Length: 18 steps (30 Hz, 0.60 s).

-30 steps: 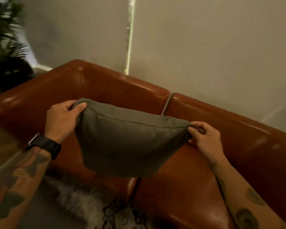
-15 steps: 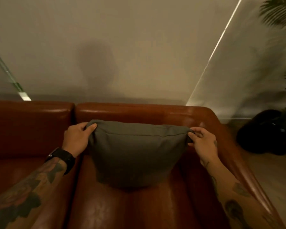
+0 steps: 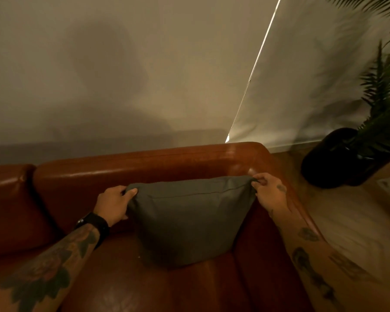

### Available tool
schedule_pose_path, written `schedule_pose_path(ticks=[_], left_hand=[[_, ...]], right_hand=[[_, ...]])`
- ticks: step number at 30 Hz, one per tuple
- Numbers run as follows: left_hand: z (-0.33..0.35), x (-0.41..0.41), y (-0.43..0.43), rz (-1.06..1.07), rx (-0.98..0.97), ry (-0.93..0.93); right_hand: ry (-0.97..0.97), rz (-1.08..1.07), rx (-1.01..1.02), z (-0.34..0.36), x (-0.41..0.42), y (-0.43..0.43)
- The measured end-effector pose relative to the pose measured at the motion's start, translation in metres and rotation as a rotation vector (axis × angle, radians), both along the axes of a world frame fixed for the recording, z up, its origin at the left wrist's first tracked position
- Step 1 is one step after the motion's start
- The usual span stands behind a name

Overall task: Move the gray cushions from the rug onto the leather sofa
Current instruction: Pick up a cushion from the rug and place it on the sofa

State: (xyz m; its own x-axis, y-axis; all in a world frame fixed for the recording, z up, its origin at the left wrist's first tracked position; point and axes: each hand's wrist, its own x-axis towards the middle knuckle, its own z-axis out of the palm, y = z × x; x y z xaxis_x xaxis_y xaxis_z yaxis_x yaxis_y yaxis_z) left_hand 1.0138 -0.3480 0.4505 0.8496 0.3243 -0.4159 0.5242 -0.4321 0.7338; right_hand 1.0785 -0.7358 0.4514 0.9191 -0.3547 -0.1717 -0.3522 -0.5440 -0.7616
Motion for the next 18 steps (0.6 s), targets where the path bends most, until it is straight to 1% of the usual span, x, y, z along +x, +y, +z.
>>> schedule_pose_path(ticks=[2,4,6,8,9,10,11,12,14,18], left_hand=[[0.0,0.014,0.002,-0.076,-0.001,0.061],[-0.002,0.017,0.002,-0.15,0.096,-0.003],[-0.005,0.011,0.001,-0.279,0.354,-0.164],[-0.011,0.001,-0.002,-0.546,0.651,-0.326],[-0.017,0.0,-0.001,-0.711,0.757,-0.339],[-0.024,-0.001,-0.001,-0.866,0.83,-0.295],[-0.03,-0.001,-0.001,-0.993,0.891,-0.211],[-0.036,0.0,-0.001,-1.076,0.939,-0.103],[-0.039,0.008,-0.002,-1.13,0.977,0.033],[-0.037,0.03,-0.012,-1.117,0.939,0.127]], right_hand=[[0.002,-0.028,-0.085,-0.006,0.004,0.0],[0.003,-0.036,-0.111,-0.015,-0.005,0.008],[-0.007,-0.005,-0.145,-0.031,-0.02,0.022],[-0.022,0.088,-0.212,-0.049,-0.039,0.034],[-0.018,0.17,-0.218,-0.061,-0.043,0.039],[0.003,0.252,-0.206,-0.07,-0.047,0.042],[0.036,0.317,-0.193,-0.077,-0.047,0.045],[0.071,0.36,-0.188,-0.082,-0.045,0.047],[0.12,0.406,-0.208,-0.084,-0.033,0.052],[0.216,0.404,-0.241,-0.077,0.002,0.055]])
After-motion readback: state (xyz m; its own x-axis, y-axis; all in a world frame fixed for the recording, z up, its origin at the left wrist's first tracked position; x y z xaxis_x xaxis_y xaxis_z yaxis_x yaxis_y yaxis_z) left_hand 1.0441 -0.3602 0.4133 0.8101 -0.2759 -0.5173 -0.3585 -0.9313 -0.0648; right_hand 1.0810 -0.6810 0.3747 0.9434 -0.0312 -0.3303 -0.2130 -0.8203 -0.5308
